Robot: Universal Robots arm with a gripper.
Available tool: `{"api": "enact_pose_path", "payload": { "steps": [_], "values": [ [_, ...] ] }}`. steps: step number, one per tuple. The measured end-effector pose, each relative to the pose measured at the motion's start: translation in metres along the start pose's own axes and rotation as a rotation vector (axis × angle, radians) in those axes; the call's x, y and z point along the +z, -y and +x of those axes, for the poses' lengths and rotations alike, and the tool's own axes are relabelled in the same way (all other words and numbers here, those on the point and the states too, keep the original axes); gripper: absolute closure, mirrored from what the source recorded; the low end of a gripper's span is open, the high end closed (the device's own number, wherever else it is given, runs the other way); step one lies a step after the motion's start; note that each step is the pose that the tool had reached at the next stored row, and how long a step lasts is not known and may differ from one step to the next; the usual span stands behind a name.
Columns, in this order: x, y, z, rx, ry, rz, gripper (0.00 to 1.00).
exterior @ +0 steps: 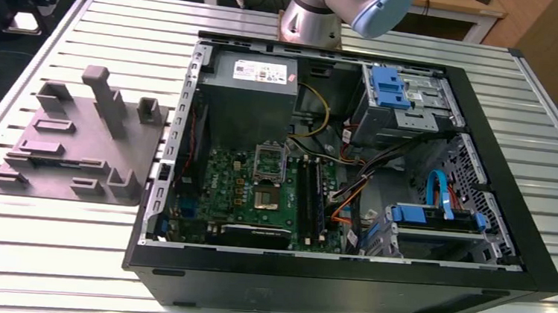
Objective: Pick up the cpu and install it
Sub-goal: 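Pick up the cpu and move it towards the insertion slot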
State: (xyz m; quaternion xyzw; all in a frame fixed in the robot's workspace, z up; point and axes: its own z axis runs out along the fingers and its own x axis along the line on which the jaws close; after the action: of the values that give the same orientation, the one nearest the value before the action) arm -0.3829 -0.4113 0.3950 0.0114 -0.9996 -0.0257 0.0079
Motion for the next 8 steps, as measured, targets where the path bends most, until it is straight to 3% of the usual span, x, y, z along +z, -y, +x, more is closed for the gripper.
{"api": "enact_pose_path", "payload": {
  "steps": [8],
  "values": [
    [-0.0001, 0.0, -0.0022, 0.0, -0.0001, 0.0001, 0.53]
  ]
}}
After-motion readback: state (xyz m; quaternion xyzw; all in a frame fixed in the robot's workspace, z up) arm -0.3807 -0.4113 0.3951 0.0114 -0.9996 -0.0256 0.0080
